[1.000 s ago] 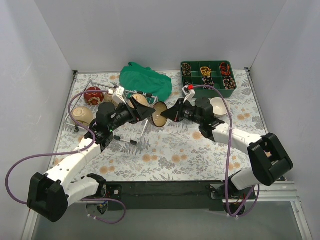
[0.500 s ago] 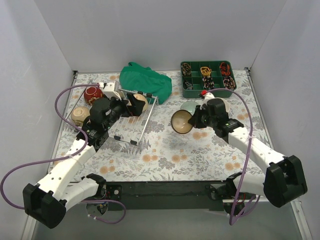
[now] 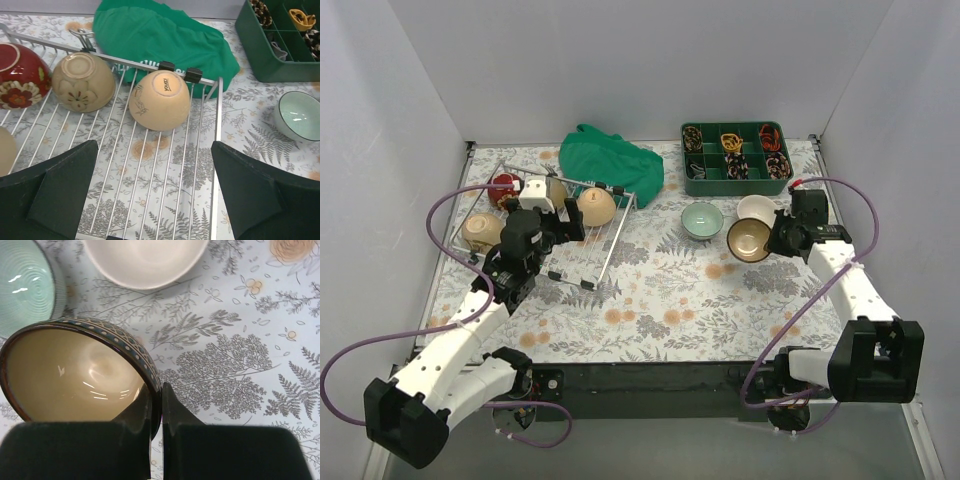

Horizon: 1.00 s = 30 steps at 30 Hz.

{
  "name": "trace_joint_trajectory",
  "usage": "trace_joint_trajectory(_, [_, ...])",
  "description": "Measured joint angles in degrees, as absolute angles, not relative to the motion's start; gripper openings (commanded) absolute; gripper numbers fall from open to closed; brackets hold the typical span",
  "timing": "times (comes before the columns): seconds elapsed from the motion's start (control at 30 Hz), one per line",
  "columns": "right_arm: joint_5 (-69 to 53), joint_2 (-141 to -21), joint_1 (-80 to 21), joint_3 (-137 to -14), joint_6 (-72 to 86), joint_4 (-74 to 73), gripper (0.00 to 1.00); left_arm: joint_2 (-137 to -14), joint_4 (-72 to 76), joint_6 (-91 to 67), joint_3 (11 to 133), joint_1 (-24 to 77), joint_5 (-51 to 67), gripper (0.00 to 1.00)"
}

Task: Unload the bowls from the dish rack

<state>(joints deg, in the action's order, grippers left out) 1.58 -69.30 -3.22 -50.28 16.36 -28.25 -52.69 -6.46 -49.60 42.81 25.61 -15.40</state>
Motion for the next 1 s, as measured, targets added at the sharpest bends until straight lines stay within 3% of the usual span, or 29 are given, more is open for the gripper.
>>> trace_joint_trajectory(0.33, [0.4,-79.8,-0.8,-51.2,17.1,-30.0,0.01,-50.6,-5.6,-47.2,42.0,25.7,-19.5,0.98])
trace_joint_trajectory(0.57, [-0.3,-82.4,0.8,-51.2,17.8,-28.6,0.12,-50.4,-5.6,-46.8,41.6,25.7,-20.1,0.98])
trace_joint_trajectory(0.77, [-1.1,-83.6,1.0,-51.2,18.4,-26.3,0.39,-50.4,-5.5,-46.7,41.6,25.7,-20.1,0.98])
trace_joint_trajectory(0.8, [-1.3,-83.6,1.0,-51.2,18.3,-26.1,0.50,-50.4,-5.5,-46.7,41.6,25.7,-20.1,0.98])
trace_joint_trajectory(1.0, [-2.1,-81.4,1.0,-50.7,18.5,-25.5,0.78,-50.4,-5.5,-46.9,41.6,25.7,-20.1,0.98])
